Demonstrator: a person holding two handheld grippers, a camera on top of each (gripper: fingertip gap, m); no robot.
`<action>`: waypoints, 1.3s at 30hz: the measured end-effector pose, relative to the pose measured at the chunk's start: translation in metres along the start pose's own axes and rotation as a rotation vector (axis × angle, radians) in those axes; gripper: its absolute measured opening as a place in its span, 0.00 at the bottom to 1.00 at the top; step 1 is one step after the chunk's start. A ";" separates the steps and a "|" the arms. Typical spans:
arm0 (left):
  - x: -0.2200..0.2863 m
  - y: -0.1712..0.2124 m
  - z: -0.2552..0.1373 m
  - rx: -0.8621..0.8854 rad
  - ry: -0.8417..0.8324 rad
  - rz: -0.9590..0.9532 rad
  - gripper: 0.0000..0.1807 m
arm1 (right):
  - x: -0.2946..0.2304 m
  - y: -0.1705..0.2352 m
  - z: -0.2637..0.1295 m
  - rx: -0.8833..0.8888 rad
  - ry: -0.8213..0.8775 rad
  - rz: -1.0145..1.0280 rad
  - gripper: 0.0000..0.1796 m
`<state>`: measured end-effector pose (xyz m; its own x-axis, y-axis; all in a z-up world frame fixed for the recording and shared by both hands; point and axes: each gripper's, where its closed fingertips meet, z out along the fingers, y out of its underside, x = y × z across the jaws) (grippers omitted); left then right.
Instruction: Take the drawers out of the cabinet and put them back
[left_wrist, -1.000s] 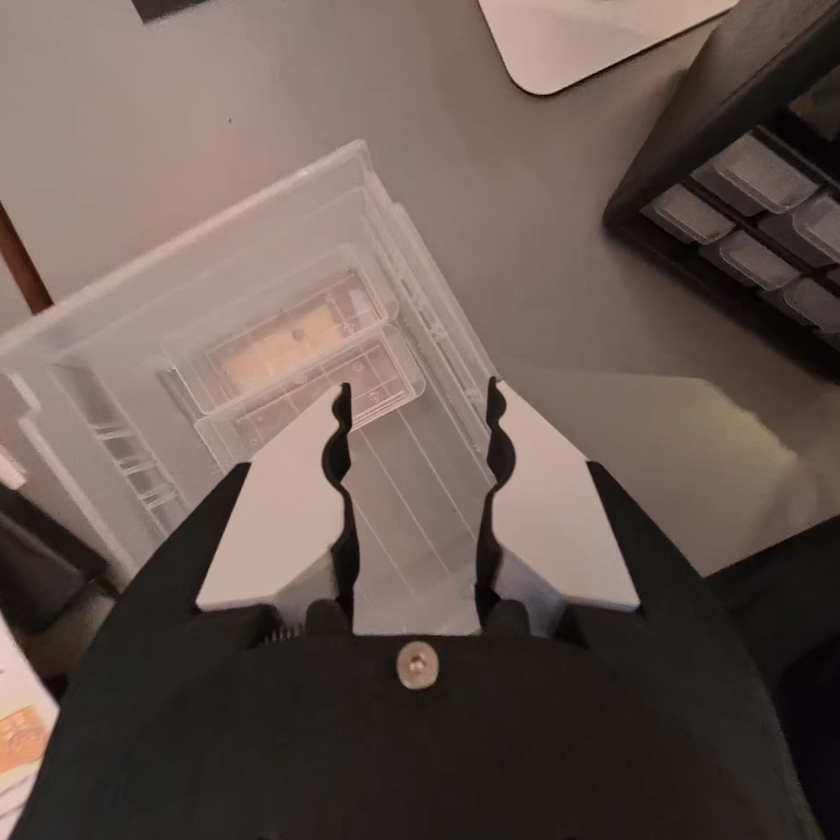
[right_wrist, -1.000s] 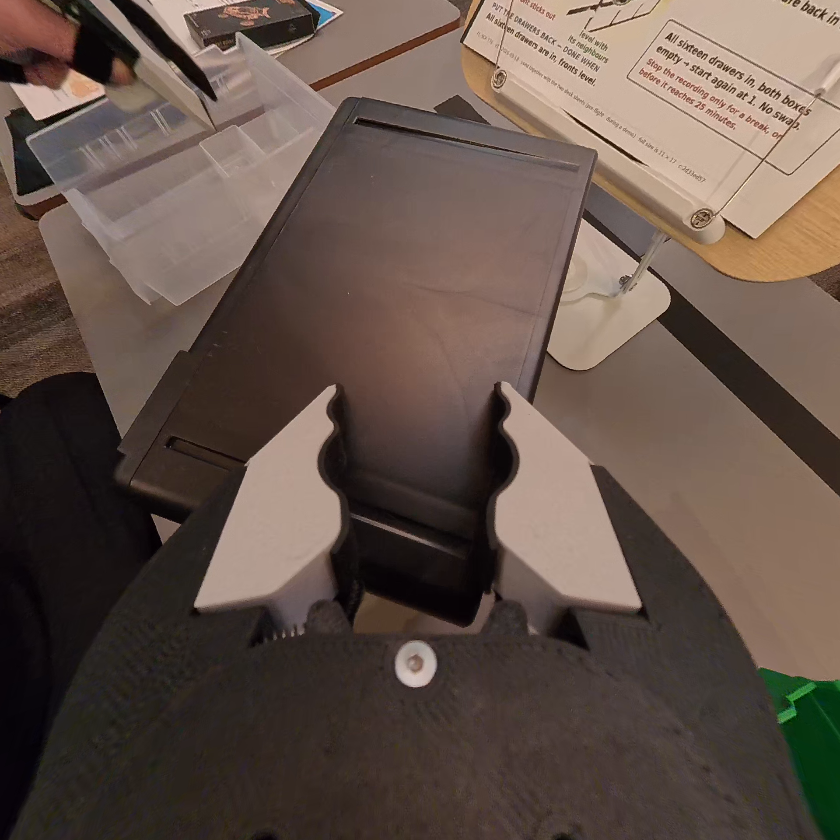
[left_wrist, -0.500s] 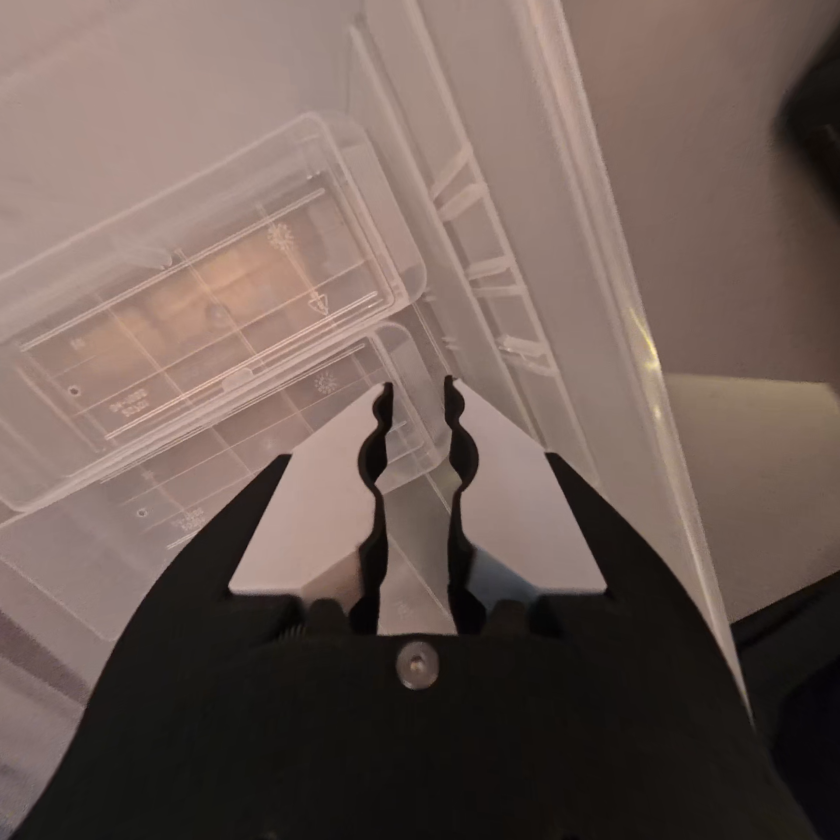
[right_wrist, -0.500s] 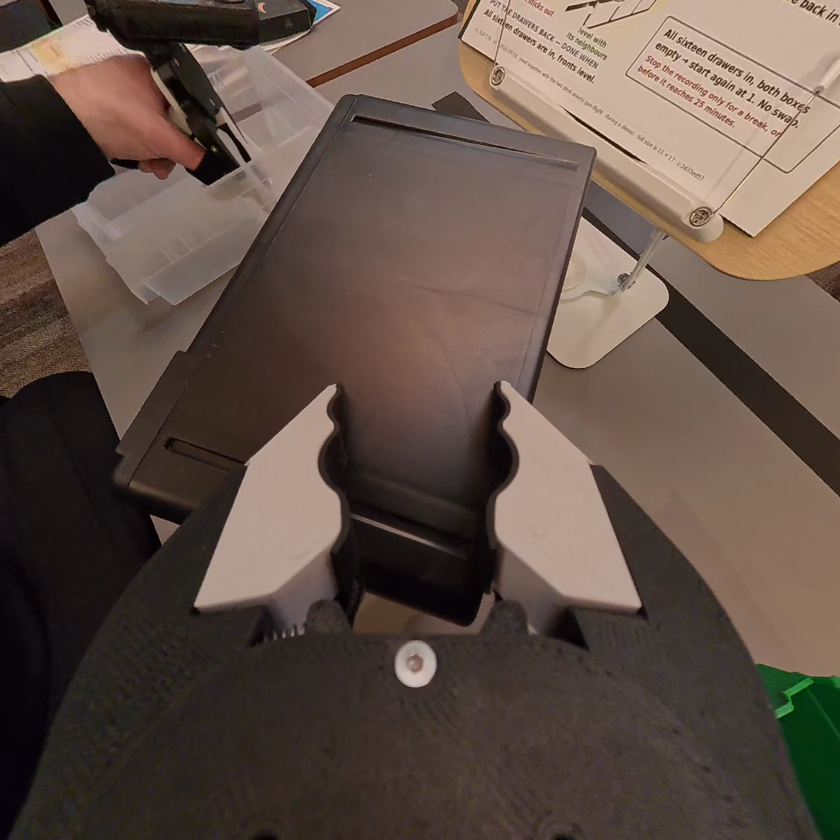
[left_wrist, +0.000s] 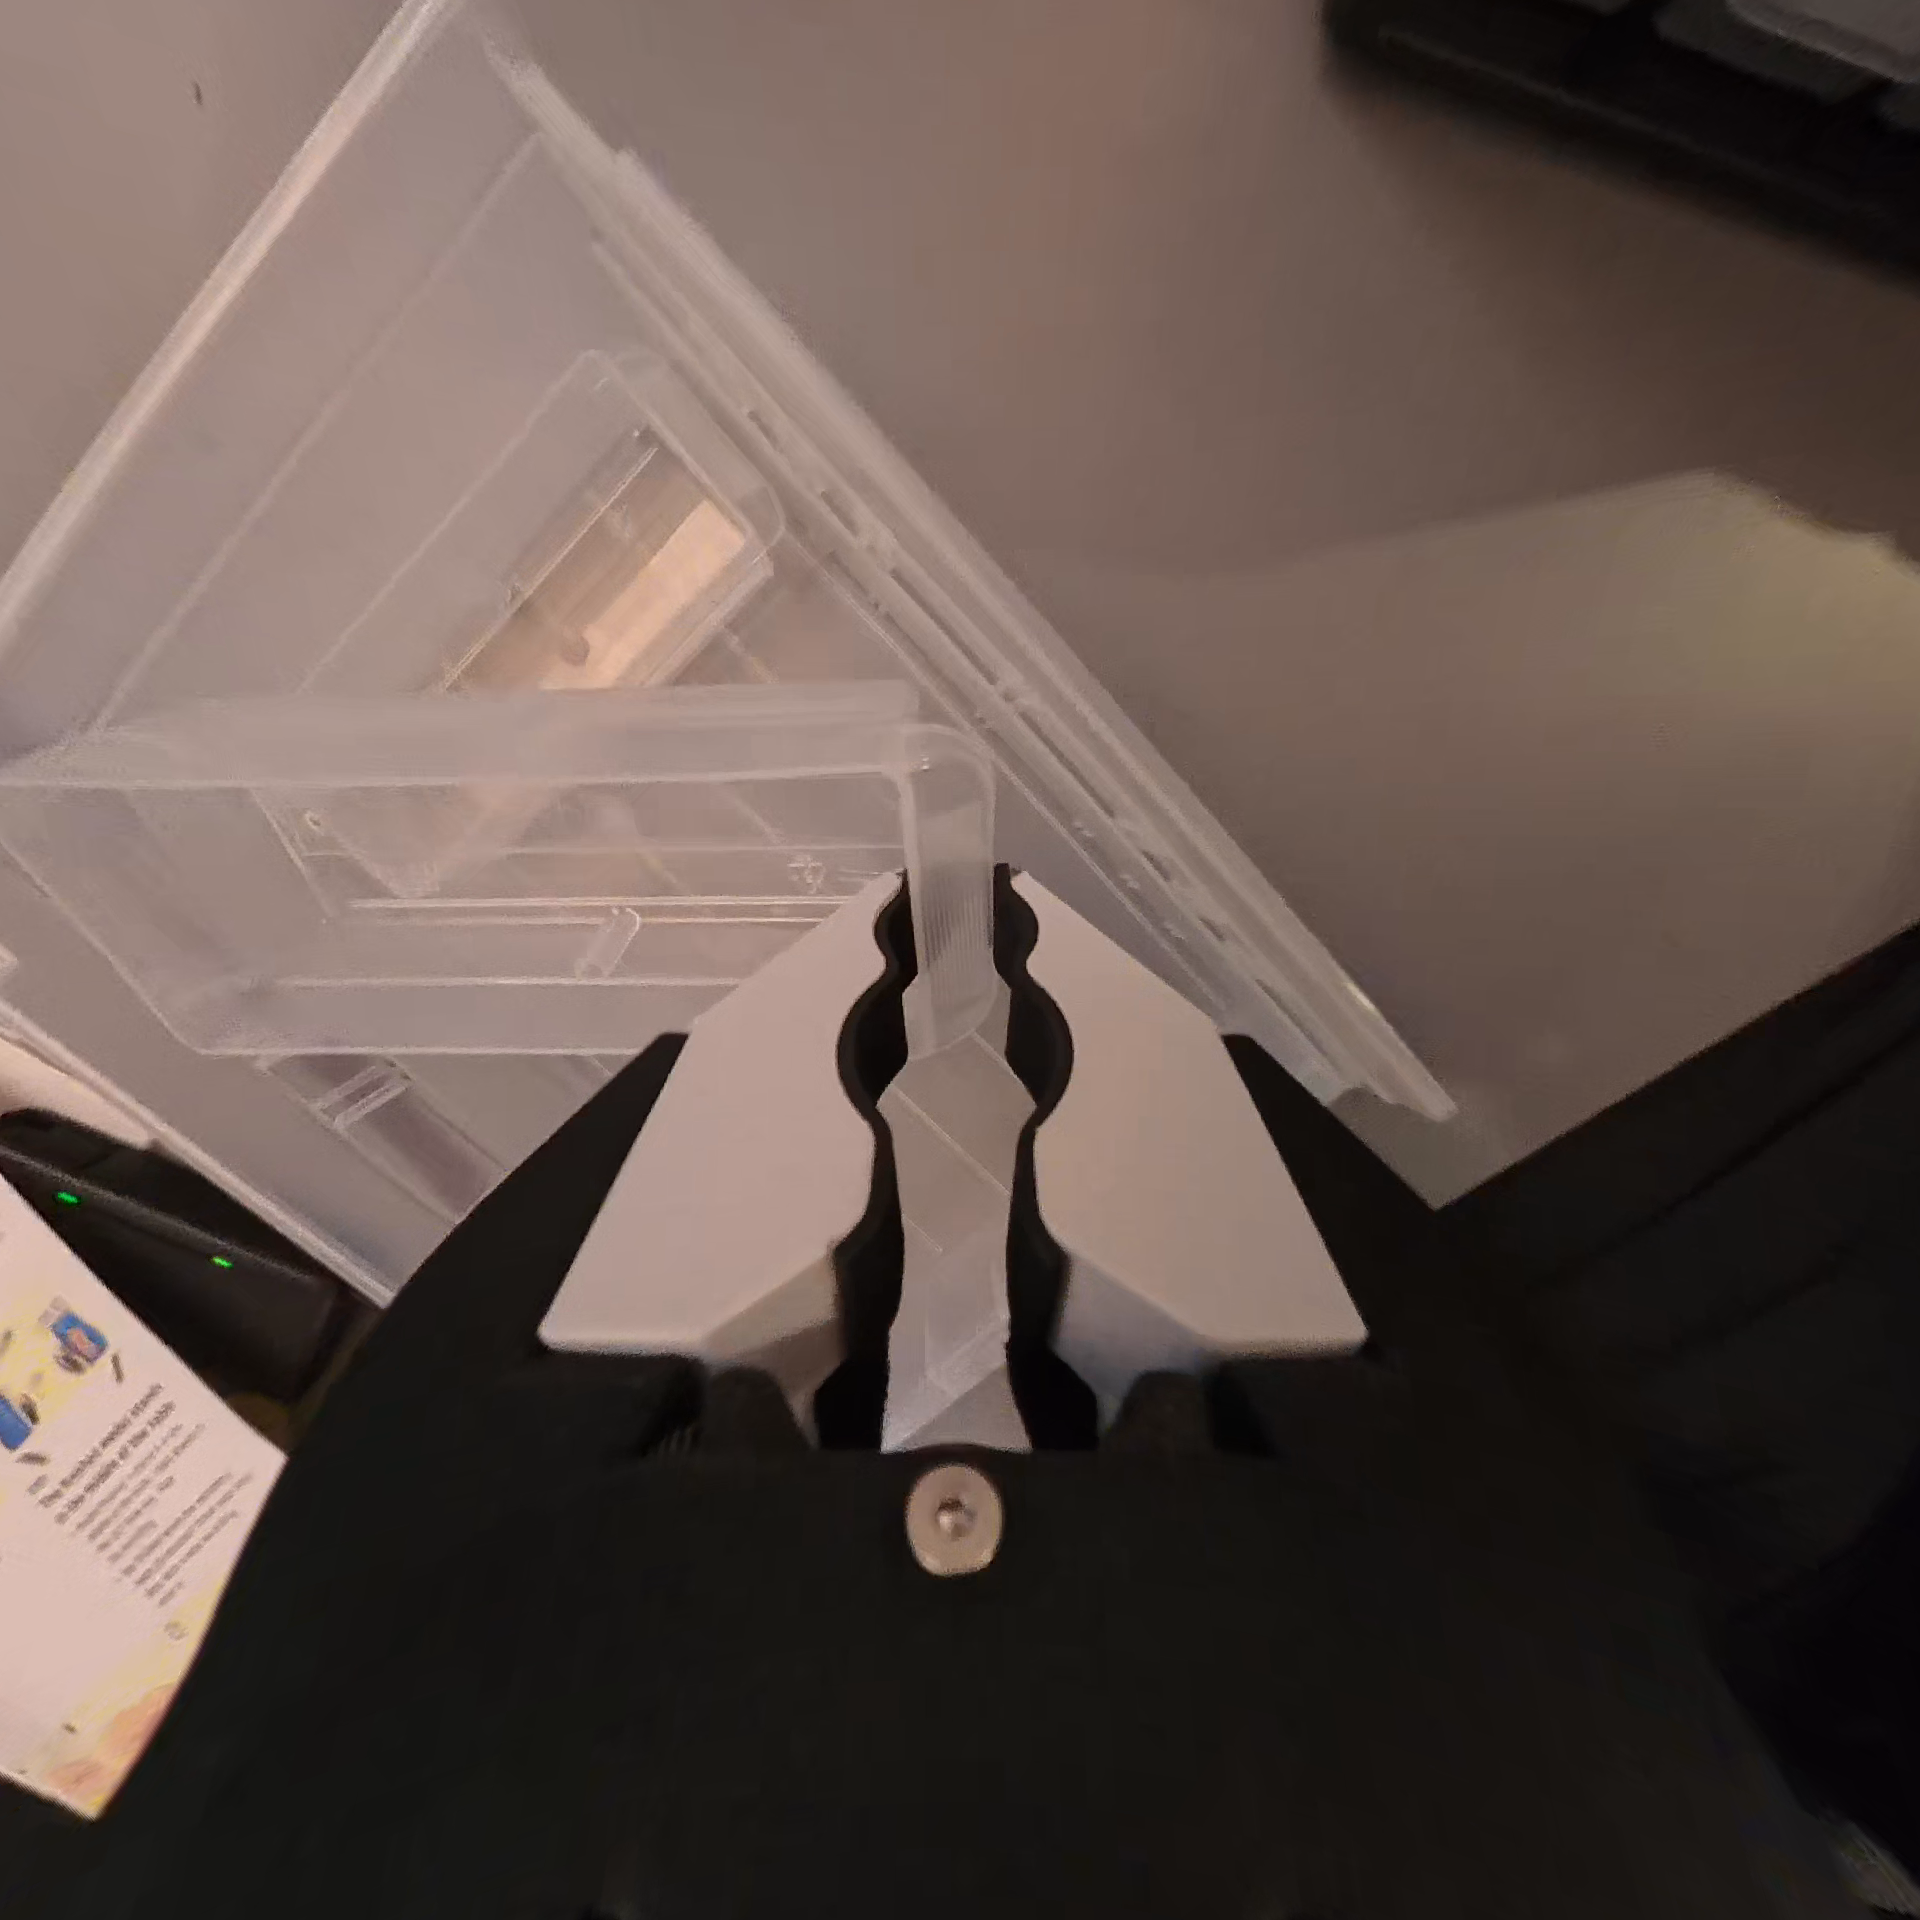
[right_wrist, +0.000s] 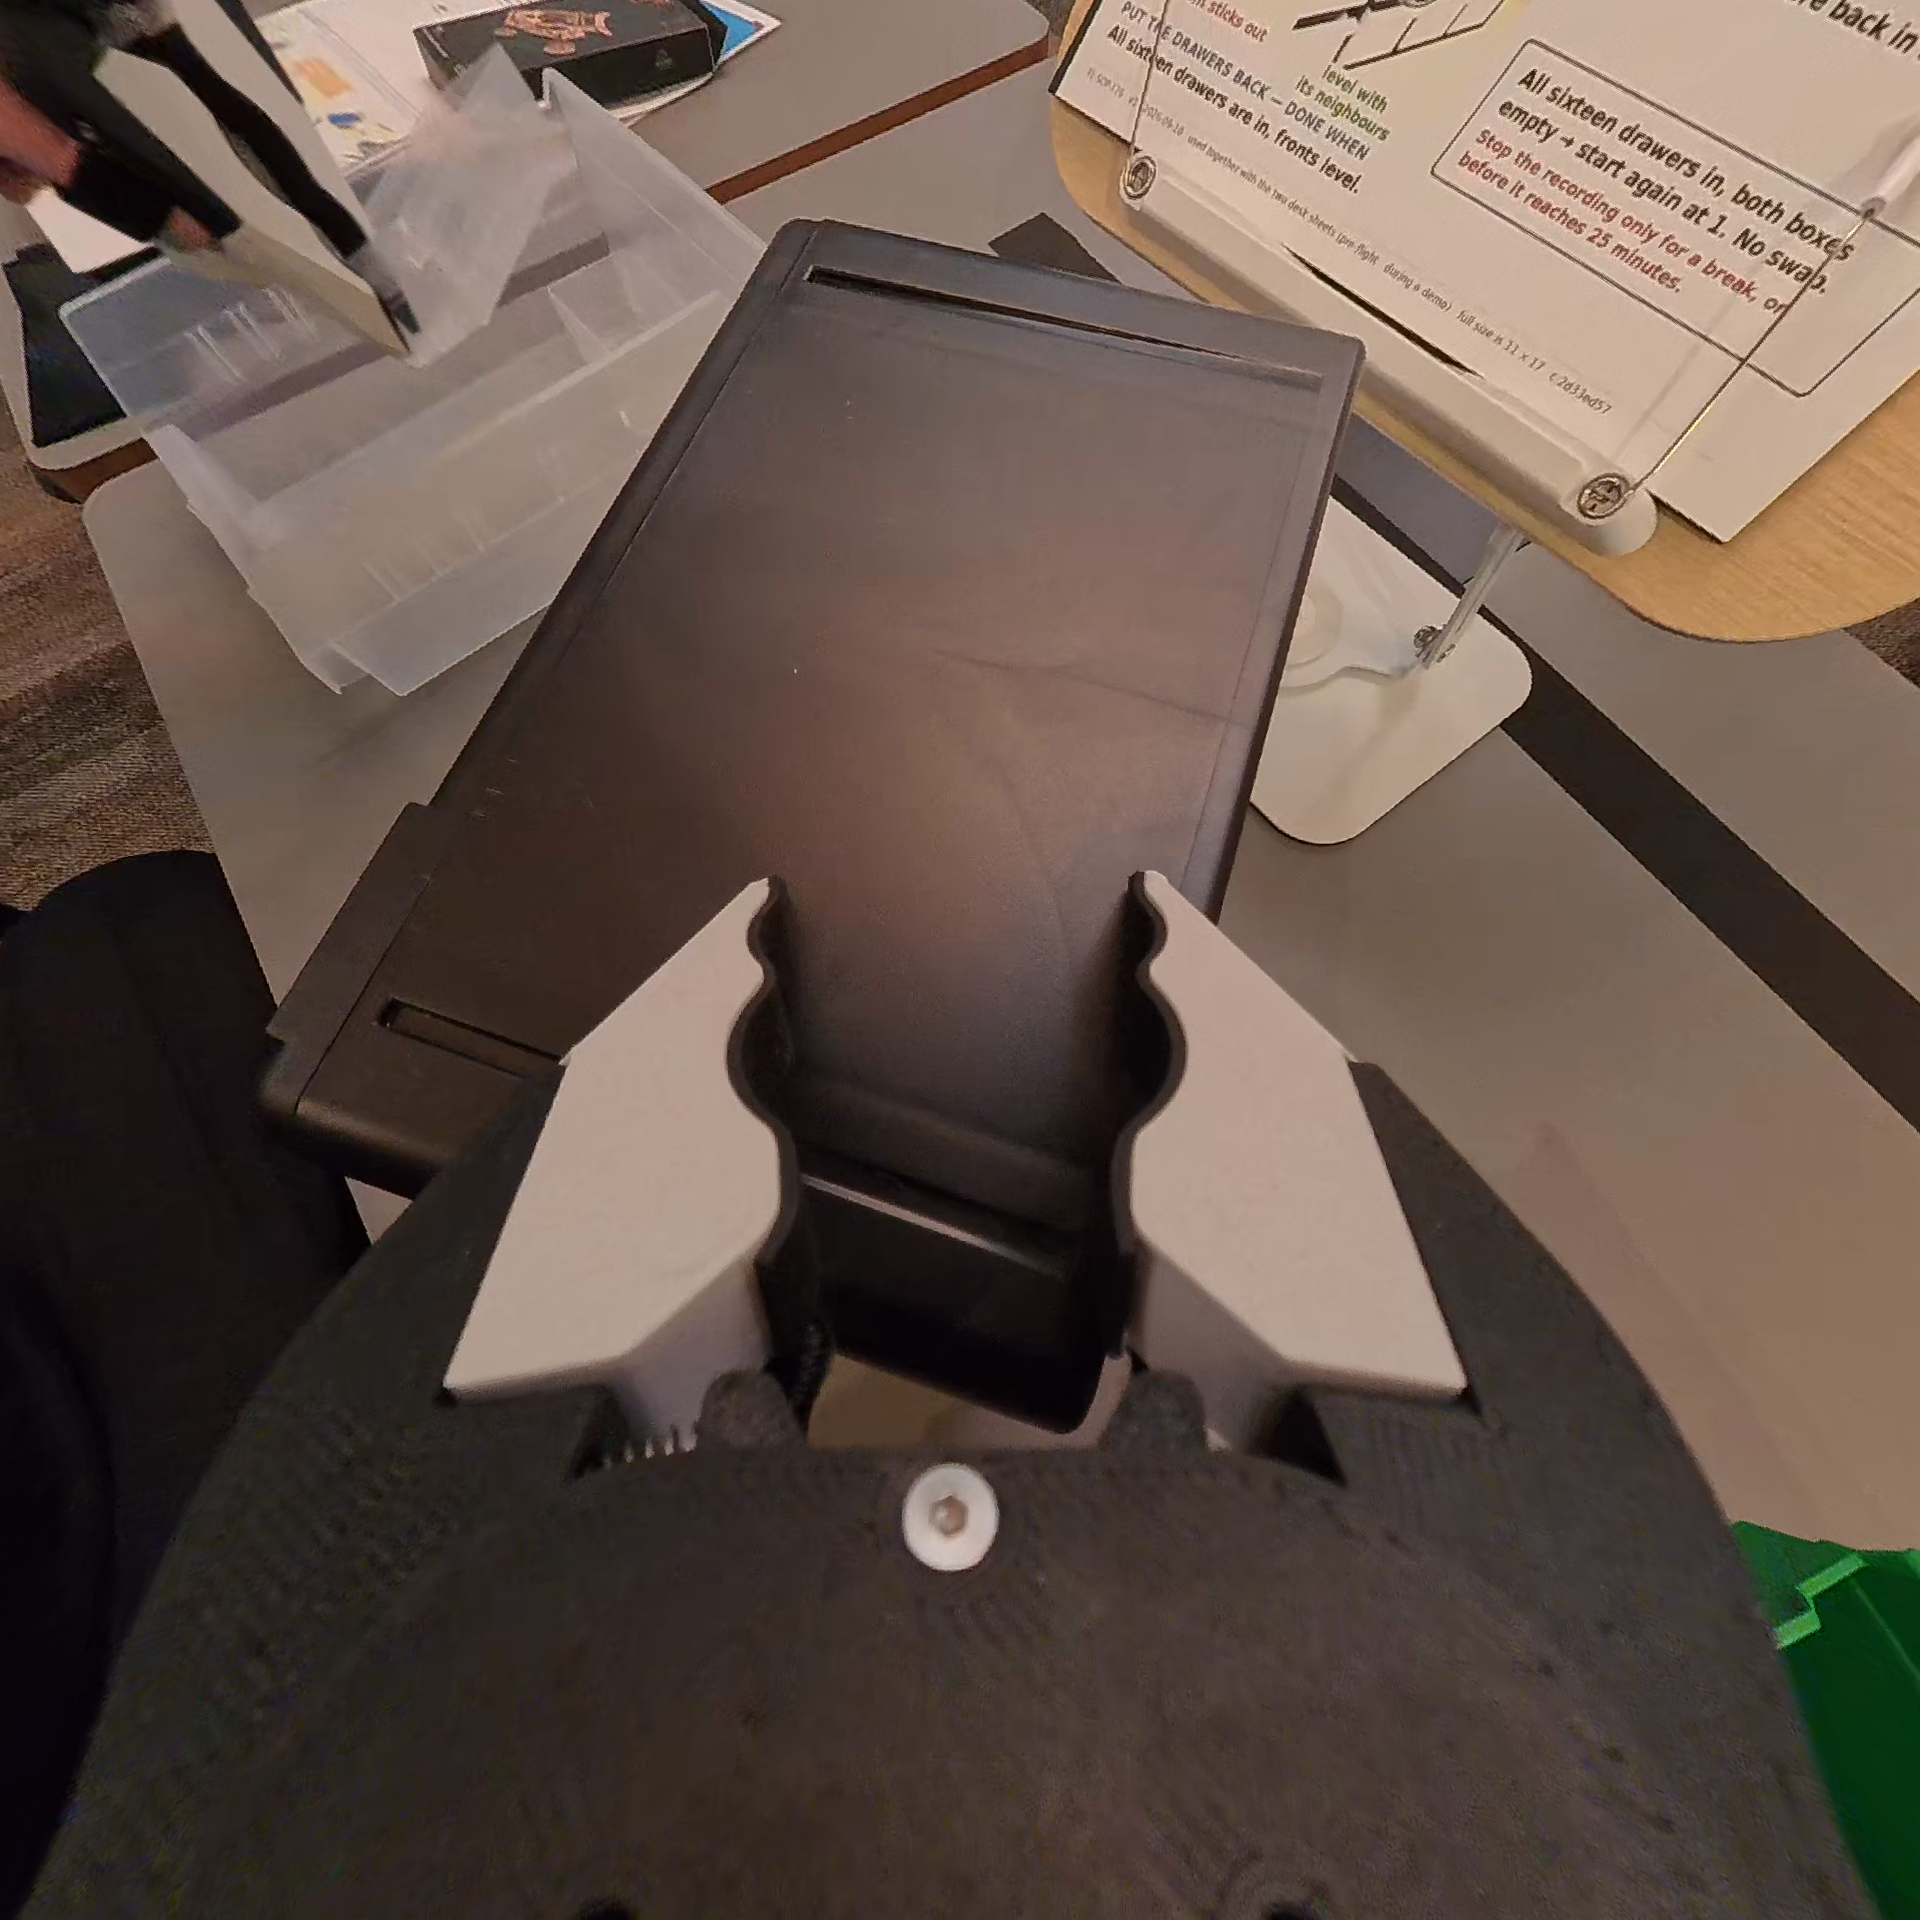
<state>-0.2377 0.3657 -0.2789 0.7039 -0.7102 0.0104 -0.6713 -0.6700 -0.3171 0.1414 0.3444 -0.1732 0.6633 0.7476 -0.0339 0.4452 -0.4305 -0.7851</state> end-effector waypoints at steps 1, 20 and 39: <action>0.009 -0.003 -0.007 0.015 0.006 0.029 0.06 | 0.000 0.000 0.000 0.000 0.000 0.000 0.35; 0.228 0.057 0.067 -0.293 0.096 1.073 0.09 | 0.000 0.000 0.000 -0.003 0.001 -0.002 0.35; 0.237 0.047 0.108 0.127 -0.009 0.003 0.41 | -0.001 -0.001 -0.001 0.034 -0.027 0.018 0.35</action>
<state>-0.0773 0.1892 -0.3940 0.7043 -0.7099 0.0006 -0.6392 -0.6345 -0.4346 0.1412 0.3439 -0.1716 0.6542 0.7536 -0.0642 0.4128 -0.4268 -0.8046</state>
